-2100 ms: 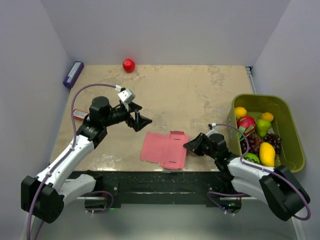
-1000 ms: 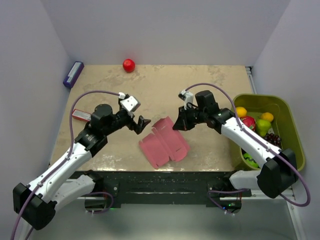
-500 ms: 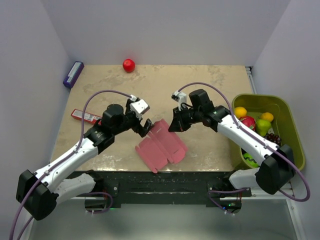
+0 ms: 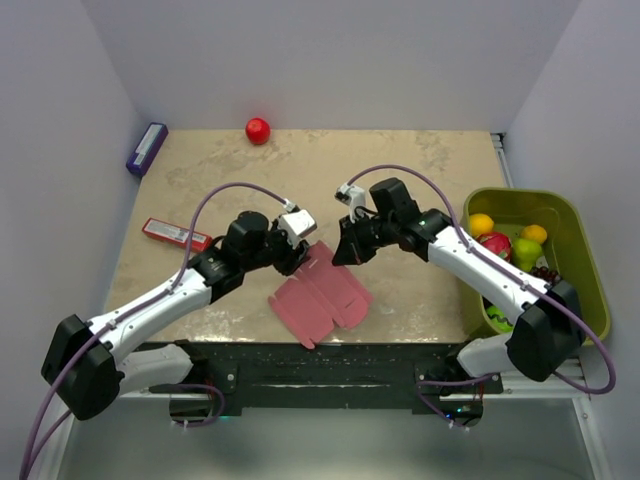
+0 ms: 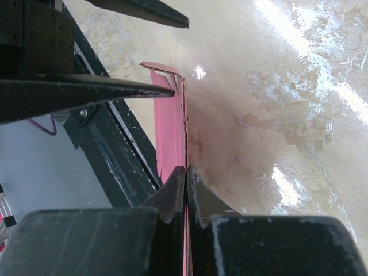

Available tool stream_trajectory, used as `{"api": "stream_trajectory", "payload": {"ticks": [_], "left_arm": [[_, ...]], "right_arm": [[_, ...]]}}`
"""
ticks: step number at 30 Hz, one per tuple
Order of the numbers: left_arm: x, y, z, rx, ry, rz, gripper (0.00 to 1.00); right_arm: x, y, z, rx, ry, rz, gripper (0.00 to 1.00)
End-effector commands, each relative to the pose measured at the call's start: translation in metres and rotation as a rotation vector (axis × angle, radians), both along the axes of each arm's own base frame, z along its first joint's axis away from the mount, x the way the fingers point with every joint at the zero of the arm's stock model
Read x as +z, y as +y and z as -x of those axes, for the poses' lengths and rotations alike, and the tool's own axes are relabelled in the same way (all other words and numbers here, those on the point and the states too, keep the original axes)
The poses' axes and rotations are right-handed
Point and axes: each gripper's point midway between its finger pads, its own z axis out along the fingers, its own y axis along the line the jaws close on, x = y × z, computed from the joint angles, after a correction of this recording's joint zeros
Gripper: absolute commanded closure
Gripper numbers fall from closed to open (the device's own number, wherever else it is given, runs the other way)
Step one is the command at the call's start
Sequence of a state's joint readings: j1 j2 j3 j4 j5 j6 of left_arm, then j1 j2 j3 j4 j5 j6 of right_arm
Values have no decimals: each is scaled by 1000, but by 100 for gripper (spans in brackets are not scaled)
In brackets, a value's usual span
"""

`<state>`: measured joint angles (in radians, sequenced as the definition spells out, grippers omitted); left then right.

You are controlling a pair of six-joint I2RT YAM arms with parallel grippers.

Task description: Fold the paper box

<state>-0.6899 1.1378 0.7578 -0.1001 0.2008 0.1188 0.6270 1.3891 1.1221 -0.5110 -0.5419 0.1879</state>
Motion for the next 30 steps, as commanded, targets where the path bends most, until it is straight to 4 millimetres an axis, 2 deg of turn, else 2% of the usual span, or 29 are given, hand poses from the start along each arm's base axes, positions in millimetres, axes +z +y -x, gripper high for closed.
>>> {"api": "stream_trajectory", "payload": {"ticks": [1, 2, 3, 5, 6, 8, 10, 11, 13, 14, 17, 19, 20, 23, 25, 26, 27, 29, 30], "left_arm": [[19, -10, -4, -23, -40, 29, 62], [20, -12, -3, -31, -39, 34, 67], [18, -14, -1, -41, -35, 35, 77], [18, -15, 0, -42, -34, 33, 88], [17, -15, -1, -37, -36, 30, 97], [15, -12, -3, -11, -40, 21, 100], [14, -9, -6, 28, -50, 16, 100], [13, -3, -10, 82, -55, 9, 100], [17, 4, -17, 154, -72, 22, 100], [18, 12, -24, 229, -75, 31, 100], [27, 18, -32, 323, -90, 102, 100], [29, 17, -34, 336, -96, 125, 100], [29, 16, -35, 335, -99, 131, 100], [30, 7, -35, 290, -110, 141, 100], [26, 15, -42, 378, -84, 145, 100], [26, 17, -44, 402, -77, 150, 100], [25, 17, -44, 415, -69, 158, 100], [24, 20, -44, 437, -65, 177, 100], [22, 21, -43, 442, -65, 178, 100]], "right_arm": [[13, 5, -6, 18, -47, -11, 100], [12, 6, -5, 19, -47, -8, 100], [13, 5, -7, 16, -53, -9, 100], [12, 4, -9, 2, -59, 4, 100], [12, 3, -11, -16, -62, 10, 100], [15, 0, -17, -54, -69, 24, 93], [21, -1, -22, -105, -71, 23, 80], [23, -4, -30, -149, -90, 38, 64], [34, -9, -38, -224, -104, 38, 49], [37, -15, -45, -277, -123, 51, 37], [60, -22, -54, -403, -158, -1, 27], [71, -25, -60, -471, -186, -55, 25], [85, -28, -57, -484, -221, -94, 25], [92, -36, -54, -518, -261, -137, 24], [83, -42, -50, -591, -210, -160, 25], [90, -46, -44, -620, -195, -214, 25], [79, -41, -41, -665, -117, -289, 26], [82, -29, -27, -651, -29, -426, 27], [87, -23, -22, -673, 35, -553, 27]]}}
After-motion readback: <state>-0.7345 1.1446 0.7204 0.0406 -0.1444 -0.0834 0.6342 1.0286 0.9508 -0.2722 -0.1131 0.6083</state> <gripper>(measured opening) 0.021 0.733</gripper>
